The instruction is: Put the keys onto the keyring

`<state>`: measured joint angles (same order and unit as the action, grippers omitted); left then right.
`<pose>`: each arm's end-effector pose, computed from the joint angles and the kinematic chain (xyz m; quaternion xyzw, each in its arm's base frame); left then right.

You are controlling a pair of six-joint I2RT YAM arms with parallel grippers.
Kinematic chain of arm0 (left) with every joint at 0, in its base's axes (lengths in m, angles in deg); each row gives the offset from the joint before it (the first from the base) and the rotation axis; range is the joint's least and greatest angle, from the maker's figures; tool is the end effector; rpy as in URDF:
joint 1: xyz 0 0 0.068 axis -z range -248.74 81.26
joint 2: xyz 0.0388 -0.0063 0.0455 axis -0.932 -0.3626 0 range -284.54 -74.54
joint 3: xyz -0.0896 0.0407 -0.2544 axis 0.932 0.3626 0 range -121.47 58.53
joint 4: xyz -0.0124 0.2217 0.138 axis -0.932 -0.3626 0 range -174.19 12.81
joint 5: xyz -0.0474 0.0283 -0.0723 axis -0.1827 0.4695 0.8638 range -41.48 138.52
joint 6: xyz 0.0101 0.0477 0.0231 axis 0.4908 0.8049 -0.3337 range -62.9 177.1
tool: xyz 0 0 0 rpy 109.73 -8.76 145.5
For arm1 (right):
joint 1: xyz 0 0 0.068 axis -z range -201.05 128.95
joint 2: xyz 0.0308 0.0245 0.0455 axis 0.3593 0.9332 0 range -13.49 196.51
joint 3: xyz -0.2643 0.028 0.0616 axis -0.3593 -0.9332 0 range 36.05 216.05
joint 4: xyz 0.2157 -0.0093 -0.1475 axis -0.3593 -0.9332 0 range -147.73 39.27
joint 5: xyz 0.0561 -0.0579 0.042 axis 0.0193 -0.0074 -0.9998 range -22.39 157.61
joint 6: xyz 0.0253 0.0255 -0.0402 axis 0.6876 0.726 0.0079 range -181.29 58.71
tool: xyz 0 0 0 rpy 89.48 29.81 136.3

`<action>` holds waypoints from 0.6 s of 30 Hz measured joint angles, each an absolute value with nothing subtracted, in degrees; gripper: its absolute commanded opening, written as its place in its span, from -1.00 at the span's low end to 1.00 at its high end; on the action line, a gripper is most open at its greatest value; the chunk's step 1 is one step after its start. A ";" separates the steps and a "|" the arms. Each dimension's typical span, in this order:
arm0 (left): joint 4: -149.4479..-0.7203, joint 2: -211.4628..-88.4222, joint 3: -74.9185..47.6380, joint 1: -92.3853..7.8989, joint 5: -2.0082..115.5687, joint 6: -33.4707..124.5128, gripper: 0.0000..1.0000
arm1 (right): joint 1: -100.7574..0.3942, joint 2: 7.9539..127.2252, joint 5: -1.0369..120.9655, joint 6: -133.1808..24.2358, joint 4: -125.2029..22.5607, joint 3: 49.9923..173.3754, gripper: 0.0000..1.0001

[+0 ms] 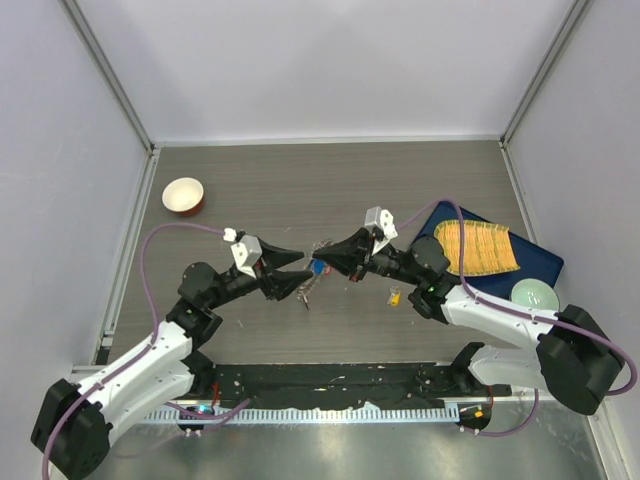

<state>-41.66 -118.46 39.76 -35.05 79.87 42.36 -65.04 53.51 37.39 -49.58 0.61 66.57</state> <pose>0.1394 -0.1152 0.2656 0.3062 0.5739 -0.4611 0.6035 0.1680 0.1870 0.2859 -0.3621 0.5081 0.4979 0.6023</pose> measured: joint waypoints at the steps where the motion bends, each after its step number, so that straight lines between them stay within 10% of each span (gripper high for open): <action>1: -40.63 -119.05 39.76 -35.07 81.14 42.03 0.06 | -65.02 53.51 36.99 -49.47 0.82 66.57 -0.99; 18: -35.95 -117.82 39.76 -35.09 87.17 40.61 -0.07 | -64.47 53.53 31.68 -48.82 1.17 66.57 -0.99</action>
<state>-35.95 -117.82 39.76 -35.09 87.17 40.61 -64.47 53.53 31.68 -48.82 1.17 66.57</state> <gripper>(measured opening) 0.496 0.031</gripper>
